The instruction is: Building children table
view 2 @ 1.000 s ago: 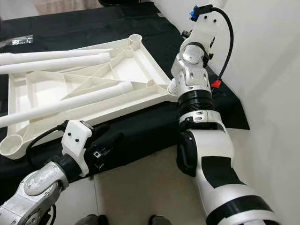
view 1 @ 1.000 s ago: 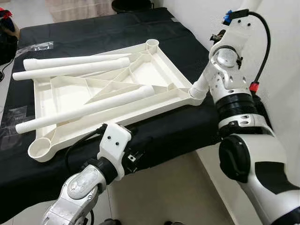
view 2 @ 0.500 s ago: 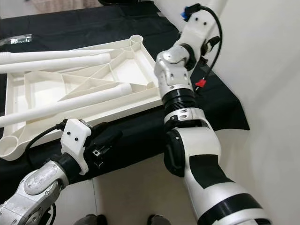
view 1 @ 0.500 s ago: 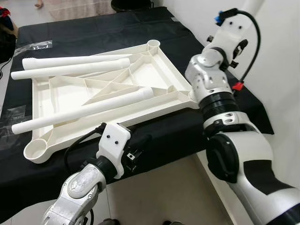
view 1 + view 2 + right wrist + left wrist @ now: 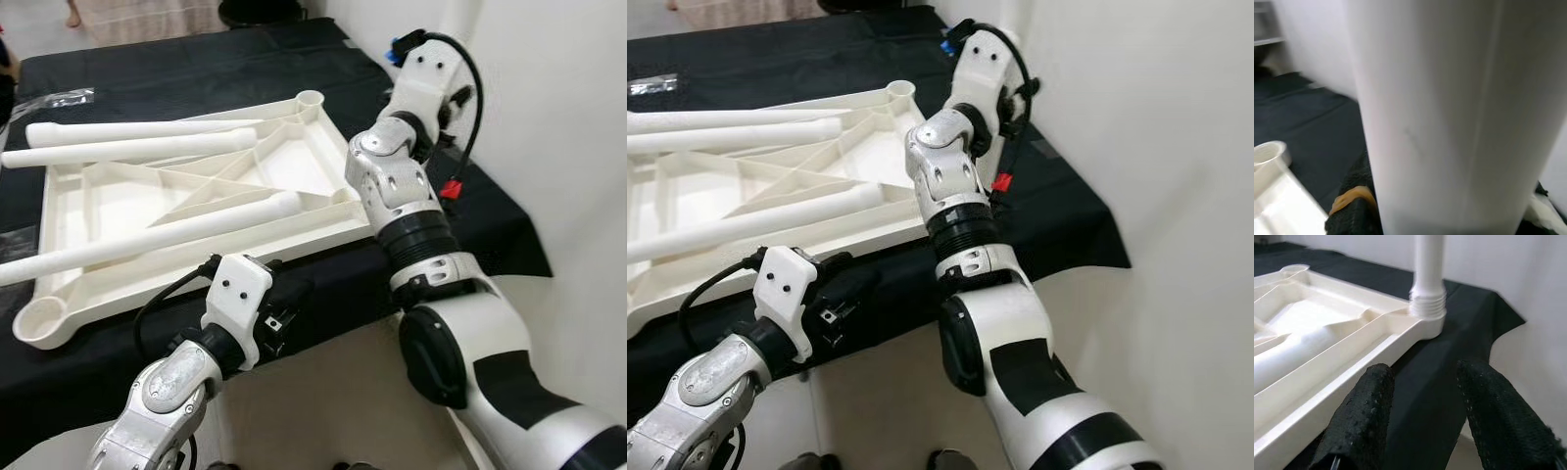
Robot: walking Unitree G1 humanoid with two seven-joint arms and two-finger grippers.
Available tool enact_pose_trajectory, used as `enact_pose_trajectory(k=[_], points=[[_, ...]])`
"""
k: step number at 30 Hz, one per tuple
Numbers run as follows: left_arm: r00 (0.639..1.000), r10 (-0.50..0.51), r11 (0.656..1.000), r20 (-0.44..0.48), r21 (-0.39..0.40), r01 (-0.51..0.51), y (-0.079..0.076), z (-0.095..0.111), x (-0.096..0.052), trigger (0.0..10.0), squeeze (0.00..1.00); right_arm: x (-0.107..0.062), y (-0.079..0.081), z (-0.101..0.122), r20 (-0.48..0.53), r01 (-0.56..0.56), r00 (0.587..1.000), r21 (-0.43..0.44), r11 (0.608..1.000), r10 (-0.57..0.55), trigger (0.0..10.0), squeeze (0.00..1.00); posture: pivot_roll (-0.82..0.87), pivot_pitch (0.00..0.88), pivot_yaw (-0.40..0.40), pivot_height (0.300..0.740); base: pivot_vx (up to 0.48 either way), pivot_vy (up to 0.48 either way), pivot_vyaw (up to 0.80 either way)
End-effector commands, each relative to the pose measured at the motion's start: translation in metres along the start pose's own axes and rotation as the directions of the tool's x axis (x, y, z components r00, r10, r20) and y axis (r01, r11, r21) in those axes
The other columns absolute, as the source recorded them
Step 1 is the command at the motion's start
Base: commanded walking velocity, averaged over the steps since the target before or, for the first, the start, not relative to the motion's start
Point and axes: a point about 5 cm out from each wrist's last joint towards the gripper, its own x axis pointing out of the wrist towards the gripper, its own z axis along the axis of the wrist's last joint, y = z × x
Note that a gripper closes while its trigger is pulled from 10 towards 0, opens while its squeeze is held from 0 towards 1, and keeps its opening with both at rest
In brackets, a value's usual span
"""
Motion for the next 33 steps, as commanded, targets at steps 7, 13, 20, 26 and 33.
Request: enact_pose_trajectory(k=[7,13,20,26,33], points=[[1.0,0.0,1.0,-0.008,0.004,0.0,0.001,-0.003,0.0,10.0,0.0,-0.011,0.019,-0.051,-0.264,-0.471,0.817,0.205,0.858,0.512,10.0,0.0,0.07,0.172,-0.082,0.74,0.0,0.0,0.0],[1.0,0.001,1.0,-0.007,0.01,-0.001,0.002,-0.003,0.0,10.0,0.0,-0.023,0.026,-0.049,-0.251,-0.677,0.653,0.229,0.7,0.714,10.0,0.0,0.07,0.172,-0.082,0.74,0.0,0.0,0.0],[1.0,0.009,1.0,-0.009,0.018,-0.009,0.006,-0.003,-0.002,10.0,0.0,-0.052,0.022,-0.041,-0.193,-0.944,0.232,0.192,0.269,0.953,10.0,0.0,0.07,0.177,-0.082,0.74,0.0,0.0,0.0],[1.0,0.008,1.0,-0.005,0.018,-0.008,0.006,-0.002,-0.002,10.0,0.0,-0.04,0.012,-0.006,0.027,-0.959,0.225,0.182,0.216,0.974,10.0,0.0,0.07,0.176,-0.082,0.74,0.0,0.0,0.0],[1.0,0.005,1.0,0.006,0.015,-0.005,0.005,0.0,-0.002,10.0,0.0,0.009,-0.016,0.046,0.226,-0.834,0.551,0.142,0.532,0.803,10.0,0.0,0.08,0.174,-0.079,0.74,0.0,0.0,0.0]])
